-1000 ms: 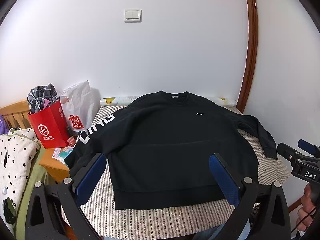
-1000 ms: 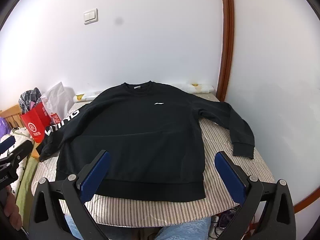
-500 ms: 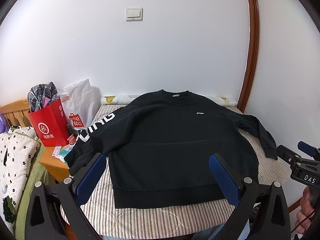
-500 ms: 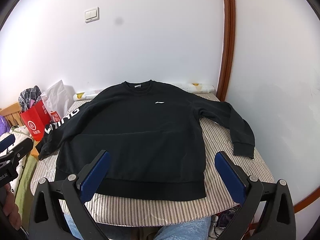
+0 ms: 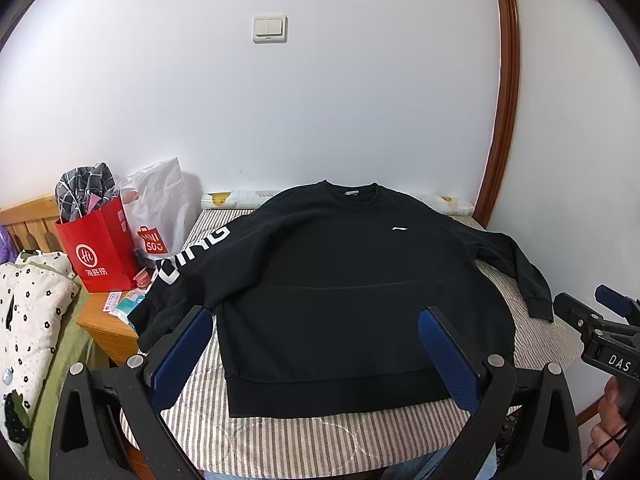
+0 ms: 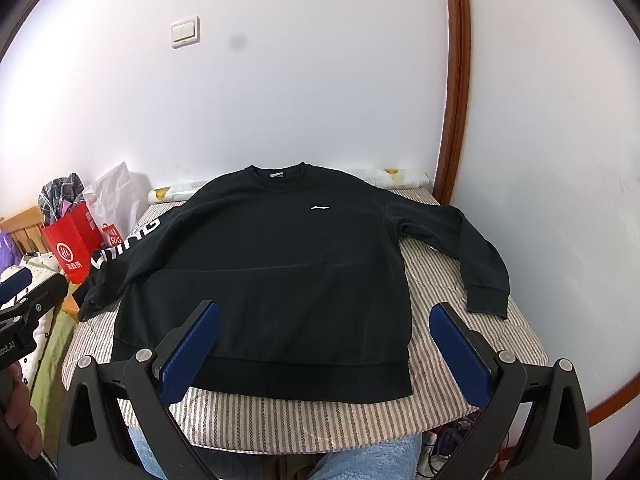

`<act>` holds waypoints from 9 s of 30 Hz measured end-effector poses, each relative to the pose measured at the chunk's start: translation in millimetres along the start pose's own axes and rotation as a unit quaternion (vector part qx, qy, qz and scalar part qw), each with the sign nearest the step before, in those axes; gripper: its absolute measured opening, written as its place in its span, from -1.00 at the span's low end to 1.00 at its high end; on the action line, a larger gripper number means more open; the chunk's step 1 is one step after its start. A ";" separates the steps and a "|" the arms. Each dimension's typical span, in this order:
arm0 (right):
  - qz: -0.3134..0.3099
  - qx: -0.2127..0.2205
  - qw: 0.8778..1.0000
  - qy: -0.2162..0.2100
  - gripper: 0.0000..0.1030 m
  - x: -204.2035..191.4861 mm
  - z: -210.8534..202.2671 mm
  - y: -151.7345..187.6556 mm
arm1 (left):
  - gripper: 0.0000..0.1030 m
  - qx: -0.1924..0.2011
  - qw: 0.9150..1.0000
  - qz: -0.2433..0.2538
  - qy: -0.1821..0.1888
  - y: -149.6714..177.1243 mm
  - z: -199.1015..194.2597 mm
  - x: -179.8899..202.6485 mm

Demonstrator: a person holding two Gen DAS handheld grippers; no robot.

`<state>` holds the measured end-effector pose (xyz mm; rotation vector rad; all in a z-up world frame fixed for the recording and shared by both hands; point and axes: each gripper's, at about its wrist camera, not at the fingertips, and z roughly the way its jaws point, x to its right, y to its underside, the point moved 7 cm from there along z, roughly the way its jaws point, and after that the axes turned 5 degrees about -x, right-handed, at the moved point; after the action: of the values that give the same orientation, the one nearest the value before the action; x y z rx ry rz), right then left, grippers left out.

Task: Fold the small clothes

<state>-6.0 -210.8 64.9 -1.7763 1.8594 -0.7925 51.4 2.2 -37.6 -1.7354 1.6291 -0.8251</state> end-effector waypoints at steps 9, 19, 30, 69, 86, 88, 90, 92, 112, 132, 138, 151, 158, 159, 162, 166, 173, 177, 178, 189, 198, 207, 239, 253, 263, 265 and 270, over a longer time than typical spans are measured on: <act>-0.001 0.006 1.000 0.001 0.99 0.8 -2.9 -2.7 | 1.00 -0.001 1.000 -0.002 0.001 0.5 0.1 0.6; -0.007 0.012 1.000 -0.008 0.99 -4.1 -9.4 -4.7 | 1.00 0.001 1.000 -0.001 0.002 -1.5 -0.2 1.6; -0.004 0.014 1.000 -0.005 0.99 -2.1 -12.2 -3.0 | 1.00 0.001 1.000 -0.002 0.003 -2.6 -0.9 1.3; -0.050 -0.086 0.995 -0.015 0.99 -54.5 149.3 -3.0 | 0.88 -0.110 0.987 -0.102 -0.056 31.8 154.8 -144.6; -0.053 -0.137 0.989 -0.017 0.99 -73.9 231.7 -6.5 | 0.53 -0.128 0.979 -0.132 -0.082 20.7 231.4 -198.7; -0.052 -0.143 0.988 -0.017 0.99 -72.8 238.3 -7.1 | 0.32 -0.139 0.977 -0.139 -0.088 23.2 240.2 -203.9; -0.051 -0.146 0.988 -0.018 0.99 -71.3 242.9 -6.9 | 0.03 -0.157 0.972 -0.146 -0.101 27.2 249.2 -209.9; -0.052 -0.149 0.987 -0.017 0.99 -69.9 247.6 -6.8 | -0.38 -0.167 0.969 -0.144 -0.114 28.9 255.4 -214.3; -0.003 -0.129 0.992 -0.011 0.99 13.3 238.2 -11.2 | -0.85 -0.085 0.995 -0.049 0.005 -101.0 233.2 -46.3; 0.029 -0.124 0.992 0.020 0.99 110.4 214.6 44.3 | -0.65 -0.145 0.982 0.042 0.115 -58.2 277.2 127.6; 0.019 -0.120 0.993 0.013 0.99 102.9 213.6 49.6 | 0.39 -0.101 0.990 0.044 0.084 -54.6 233.5 88.7; 0.050 -0.142 0.988 -0.032 0.25 100.6 215.7 86.4 | 0.36 -0.132 0.990 -0.044 -0.027 34.4 181.4 -83.5; 0.062 -0.143 0.987 -0.035 0.07 100.1 215.0 101.0 | 0.31 -0.171 0.980 -0.099 -0.012 92.9 181.0 -121.3; 0.063 -0.141 0.987 -0.034 0.07 99.7 214.9 101.0 | 0.30 -0.174 0.980 -0.100 -0.010 95.5 184.1 -119.6; 0.062 -0.137 0.988 -0.027 0.07 97.4 217.5 100.1 | 0.23 -0.174 0.980 -0.100 -0.011 102.9 189.3 -118.7; 0.065 -0.136 0.988 -0.022 0.07 97.7 222.7 96.4 | -0.01 -0.172 0.981 -0.092 -0.014 107.3 195.7 -112.0; 0.041 -0.128 0.991 -0.010 -0.63 90.4 228.7 86.3 | -0.77 -0.182 0.977 -0.109 -0.003 104.4 196.8 -112.9; 0.037 -0.127 0.991 -0.025 -0.77 90.9 218.4 85.5 | -0.79 -0.186 0.976 -0.114 0.005 112.0 186.1 -116.9; 0.039 -0.127 0.991 -0.027 -0.78 92.0 215.0 86.9 | -0.79 -0.187 0.976 -0.115 0.008 114.5 182.6 -117.3; 0.050 -0.139 0.988 -0.040 -0.80 95.1 177.7 111.6 | -0.79 -0.199 0.975 -0.102 0.014 134.7 128.4 -123.2; 0.024 -0.139 0.990 0.022 -0.18 97.2 164.4 93.3 | -0.59 -0.187 0.976 -0.110 -0.002 116.4 125.6 -135.9; -0.014 -0.083 0.995 -0.047 0.26 6.1 172.3 2.6 | 0.07 -0.160 0.980 -0.118 -0.030 64.5 145.8 -161.3; -0.013 -0.092 0.995 -0.037 -0.86 -26.4 306.0 -80.9 | 0.10 -0.199 0.973 -0.094 -0.072 31.3 259.1 -173.6; 0.006 -0.118 0.992 0.038 -0.38 25.5 306.6 -84.1 | 0.10 -0.184 0.976 -0.081 -0.077 12.8 259.1 -188.3; -0.111 -0.084 0.980 -0.143 -0.08 -174.7 345.0 -170.8 | -0.02 -0.183 0.978 -0.073 -0.063 -1.8 275.4 -194.4; -0.128 -0.097 0.968 -0.192 -0.08 -219.6 363.8 -174.1 | -0.09 -0.186 0.978 -0.067 -0.058 -1.7 278.6 -194.7; -0.168 -0.133 0.946 -0.245 -0.07 -303.8 411.8 -176.2 | -0.16 -0.184 0.980 -0.069 -0.040 -4.4 285.4 -202.4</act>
<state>422.1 49.4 -139.9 -2.2451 1.4004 -0.1704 268.8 209.5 -216.9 -2.1279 1.7010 -0.5284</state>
